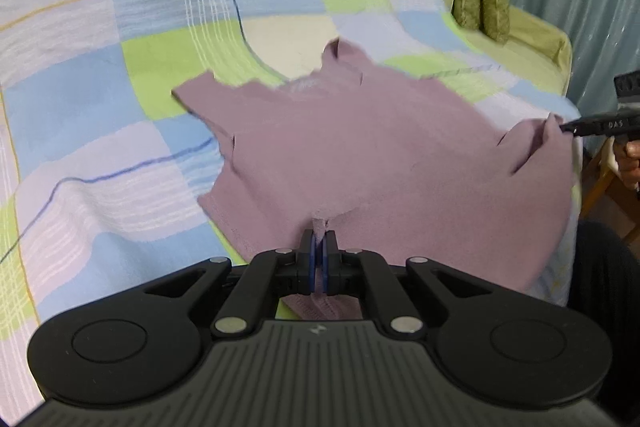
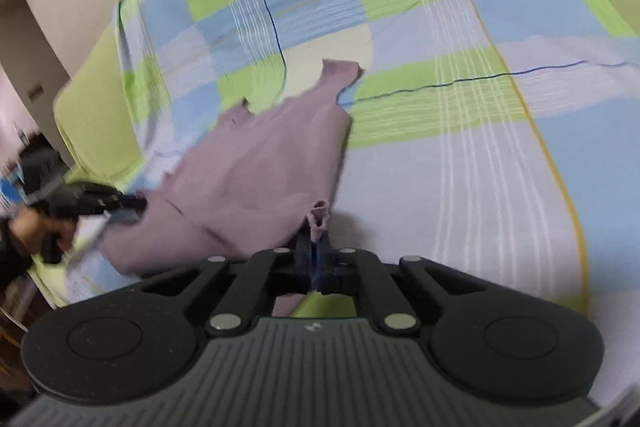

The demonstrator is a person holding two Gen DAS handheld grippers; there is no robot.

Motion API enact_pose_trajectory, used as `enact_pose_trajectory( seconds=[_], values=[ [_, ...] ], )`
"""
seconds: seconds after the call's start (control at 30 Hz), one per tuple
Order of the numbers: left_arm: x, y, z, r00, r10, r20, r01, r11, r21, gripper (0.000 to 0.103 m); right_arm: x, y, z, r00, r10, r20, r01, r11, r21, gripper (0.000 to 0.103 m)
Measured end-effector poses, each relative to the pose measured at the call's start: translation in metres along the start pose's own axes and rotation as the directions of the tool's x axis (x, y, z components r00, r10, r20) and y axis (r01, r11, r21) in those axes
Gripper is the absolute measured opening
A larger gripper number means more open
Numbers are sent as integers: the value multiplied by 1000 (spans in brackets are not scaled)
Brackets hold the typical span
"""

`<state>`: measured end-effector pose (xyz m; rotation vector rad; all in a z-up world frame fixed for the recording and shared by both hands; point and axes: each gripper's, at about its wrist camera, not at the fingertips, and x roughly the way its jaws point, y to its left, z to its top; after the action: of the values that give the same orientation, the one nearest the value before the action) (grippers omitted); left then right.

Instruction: Fold clothes

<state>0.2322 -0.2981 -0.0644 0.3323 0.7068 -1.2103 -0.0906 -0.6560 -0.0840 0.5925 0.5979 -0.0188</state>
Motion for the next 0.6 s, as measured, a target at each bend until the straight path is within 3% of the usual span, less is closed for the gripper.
enact_pose_trajectory(
  seconds=[0.07, 0.2, 0.27, 0.3, 0.4, 0.47, 0.53, 0.6],
  values=[
    [-24, -8, 1, 999, -30, 40, 28, 999, 35, 0, -11, 10, 5, 1000, 5, 11, -5, 1000, -27, 1],
    [-78, -35, -7, 991, -123, 62, 112, 981, 157, 0, -60, 53, 18, 997, 66, 41, -57, 980, -192, 1],
    [-100, -48, -15, 987, -154, 57, 139, 970, 201, 0, -75, 72, 16, 993, 115, 4, -110, 957, -268, 1],
    [-105, -52, -24, 988, -149, 39, 138, 969, 203, 0, -82, 87, 9, 991, 120, -61, -134, 930, -342, 1],
    [-119, -66, -51, 991, -136, -13, 136, 968, 209, 0, -86, 118, -18, 978, -24, -207, -94, 835, -542, 1],
    [-119, -72, -67, 992, -119, -30, 123, 971, 205, 0, -81, 125, -37, 963, -164, -214, -11, 769, -639, 1],
    [-117, -79, -79, 994, -101, -46, 109, 972, 208, 0, -77, 117, -48, 949, -262, -175, 88, 754, -651, 1],
    [-115, -89, -84, 994, -83, -69, 97, 966, 241, 0, -76, 110, -50, 946, -291, -144, 140, 766, -627, 0]
  ],
)
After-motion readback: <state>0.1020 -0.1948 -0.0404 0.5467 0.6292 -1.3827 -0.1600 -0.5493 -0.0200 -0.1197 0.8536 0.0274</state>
